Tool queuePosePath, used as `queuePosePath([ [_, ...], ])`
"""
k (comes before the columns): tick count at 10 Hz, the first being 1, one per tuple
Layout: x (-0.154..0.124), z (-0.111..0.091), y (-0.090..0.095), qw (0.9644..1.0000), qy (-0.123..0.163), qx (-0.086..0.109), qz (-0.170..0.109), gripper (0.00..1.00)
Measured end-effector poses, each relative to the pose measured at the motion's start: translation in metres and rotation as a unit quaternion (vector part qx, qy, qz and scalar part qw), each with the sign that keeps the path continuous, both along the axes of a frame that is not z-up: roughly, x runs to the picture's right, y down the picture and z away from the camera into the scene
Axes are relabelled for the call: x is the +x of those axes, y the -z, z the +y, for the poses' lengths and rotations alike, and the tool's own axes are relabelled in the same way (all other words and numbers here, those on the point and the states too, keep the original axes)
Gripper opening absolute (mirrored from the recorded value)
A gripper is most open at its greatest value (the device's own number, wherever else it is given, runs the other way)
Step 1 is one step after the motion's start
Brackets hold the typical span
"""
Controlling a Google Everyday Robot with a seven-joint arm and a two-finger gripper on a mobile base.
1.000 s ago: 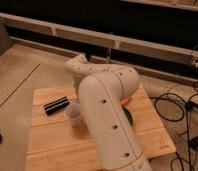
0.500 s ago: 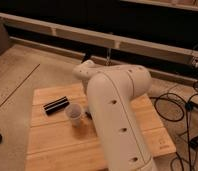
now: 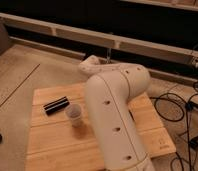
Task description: Wipe the white sponge on the table
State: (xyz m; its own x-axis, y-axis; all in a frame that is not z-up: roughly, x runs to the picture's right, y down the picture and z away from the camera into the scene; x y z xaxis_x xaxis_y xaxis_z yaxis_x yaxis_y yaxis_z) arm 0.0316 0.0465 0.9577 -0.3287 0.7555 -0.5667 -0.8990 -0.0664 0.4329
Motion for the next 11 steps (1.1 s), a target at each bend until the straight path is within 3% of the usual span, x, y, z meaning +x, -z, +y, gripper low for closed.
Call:
queuePosePath([
  [3,-0.025,0.005,-0.003,0.9996,0.006,-0.006,-0.026,0.43],
  [5,-0.025,0.009,0.002,0.9995,0.015,-0.011,-0.027,0.62],
  [7,-0.019,0.002,0.006,0.9997,0.014,-0.003,-0.020,0.79],
  [11,-0.017,-0.012,0.011,0.9998,0.007,0.014,-0.016,0.80],
])
